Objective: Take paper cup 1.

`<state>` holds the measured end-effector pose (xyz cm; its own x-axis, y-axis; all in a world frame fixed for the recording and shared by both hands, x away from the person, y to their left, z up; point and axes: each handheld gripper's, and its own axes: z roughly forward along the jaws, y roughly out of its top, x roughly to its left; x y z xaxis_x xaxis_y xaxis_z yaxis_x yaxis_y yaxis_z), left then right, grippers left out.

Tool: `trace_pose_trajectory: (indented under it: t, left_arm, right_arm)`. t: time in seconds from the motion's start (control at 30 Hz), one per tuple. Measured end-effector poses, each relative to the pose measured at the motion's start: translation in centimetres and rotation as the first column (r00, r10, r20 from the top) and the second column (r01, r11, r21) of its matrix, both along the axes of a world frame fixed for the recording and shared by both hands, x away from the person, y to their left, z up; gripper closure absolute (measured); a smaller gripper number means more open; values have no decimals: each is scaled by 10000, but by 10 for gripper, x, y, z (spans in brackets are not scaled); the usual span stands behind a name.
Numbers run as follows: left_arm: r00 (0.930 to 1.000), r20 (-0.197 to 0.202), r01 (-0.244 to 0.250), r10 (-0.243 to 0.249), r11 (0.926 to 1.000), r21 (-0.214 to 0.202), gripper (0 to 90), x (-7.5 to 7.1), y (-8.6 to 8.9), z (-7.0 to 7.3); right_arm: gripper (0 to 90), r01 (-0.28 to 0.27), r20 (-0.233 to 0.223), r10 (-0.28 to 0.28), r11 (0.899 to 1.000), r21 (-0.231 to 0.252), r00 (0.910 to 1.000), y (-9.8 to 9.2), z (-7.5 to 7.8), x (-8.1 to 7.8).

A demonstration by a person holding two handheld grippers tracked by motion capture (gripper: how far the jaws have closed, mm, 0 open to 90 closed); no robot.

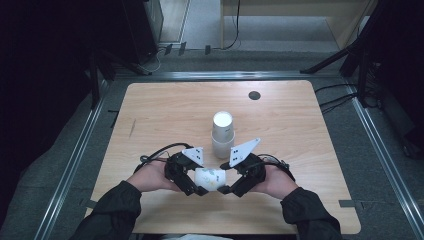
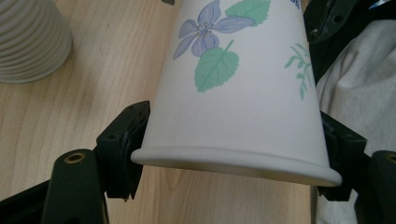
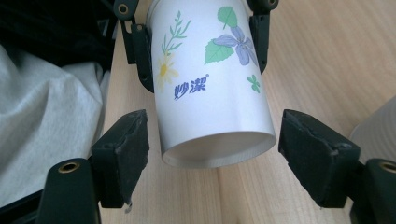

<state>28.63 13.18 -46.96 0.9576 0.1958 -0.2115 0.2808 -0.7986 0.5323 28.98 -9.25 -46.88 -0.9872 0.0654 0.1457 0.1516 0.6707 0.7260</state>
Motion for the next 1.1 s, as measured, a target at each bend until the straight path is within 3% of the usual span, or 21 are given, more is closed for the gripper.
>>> trace_pose_trajectory:
  t: [0.07, 0.37, 0.77, 0.87, 1.03, 1.1]
  left_arm:
    - [10000, -90, -8, 10, 9996, 268, 248, 0, -3, -3]
    - [9997, -241, 35, -18, 9974, 716, 247, 0, -9, -8]
    - [9994, -269, 226, -204, 9962, 842, 244, -2, -13, -11]
    - [9997, -163, 207, -196, 9973, 711, 228, -2, -12, -11]
    - [9997, -49, -245, 247, 9991, 340, 140, 2, -9, -8]
    - [9995, 60, -314, 314, 9995, 31, 130, 4, -5, -4]
  right_arm:
    - [250, -43, -127, 41, 9998, -169, 9999, 2, -4, 1]
    - [269, -268, -220, 253, 9970, -729, 9994, 14, -18, 3]
    - [337, -711, -306, 682, 9917, -1067, 9972, 21, -24, 0]
    - [338, -740, -283, 712, 9908, -1134, 9971, 21, -23, -1]
    - [337, -558, -120, 548, 9931, -1034, 9984, 18, -20, 1]
    - [337, -499, -100, 492, 9938, -992, 9987, 16, -18, 3]
